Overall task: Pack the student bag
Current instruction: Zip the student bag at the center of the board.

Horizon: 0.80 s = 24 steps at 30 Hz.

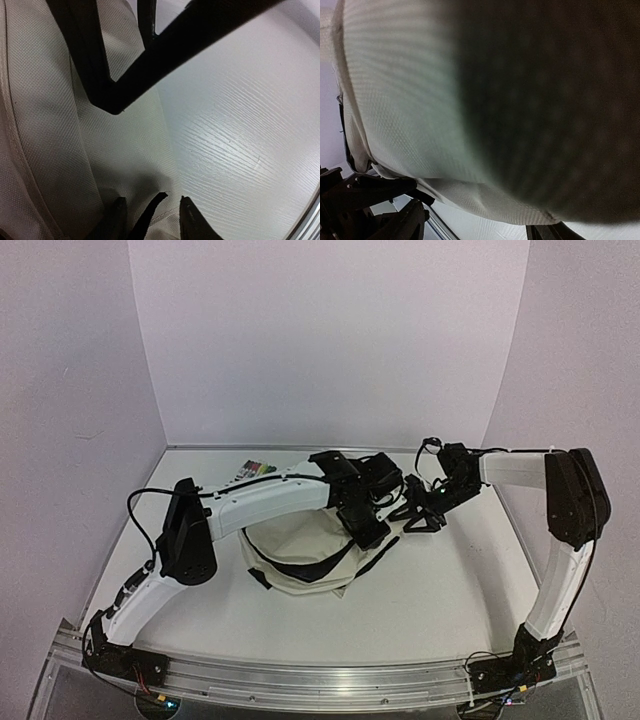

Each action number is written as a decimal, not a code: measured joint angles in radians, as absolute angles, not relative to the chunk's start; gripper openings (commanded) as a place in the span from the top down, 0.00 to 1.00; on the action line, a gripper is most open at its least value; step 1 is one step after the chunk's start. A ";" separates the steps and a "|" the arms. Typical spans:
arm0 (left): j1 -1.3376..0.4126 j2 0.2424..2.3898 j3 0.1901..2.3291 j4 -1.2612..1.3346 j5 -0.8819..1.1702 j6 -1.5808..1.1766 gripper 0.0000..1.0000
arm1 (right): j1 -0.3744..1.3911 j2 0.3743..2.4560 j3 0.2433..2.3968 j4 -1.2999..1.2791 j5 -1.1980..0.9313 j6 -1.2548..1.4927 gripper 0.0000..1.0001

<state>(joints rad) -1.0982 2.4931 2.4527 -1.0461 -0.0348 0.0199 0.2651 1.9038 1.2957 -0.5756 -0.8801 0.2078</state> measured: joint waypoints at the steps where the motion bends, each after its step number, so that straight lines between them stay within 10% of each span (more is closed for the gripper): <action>1: -1.101 2.493 2.451 -1.044 -0.056 0.025 0.54 | 0.266 1.904 1.296 -0.575 -0.880 0.209 0.33; 8: -1.127 2.493 2.432 -1.019 -0.160 0.082 0.55 | 0.275 1.912 1.296 -0.565 -0.878 0.212 0.36; 24: -1.125 2.484 2.403 -0.953 -0.287 0.081 1.00 | 0.280 1.929 1.306 -0.559 -0.852 0.212 0.41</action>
<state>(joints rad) -1.1250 2.4840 2.4035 -0.9531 -0.2874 0.0809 0.2798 1.9293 1.3058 -0.5587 -0.8524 0.2119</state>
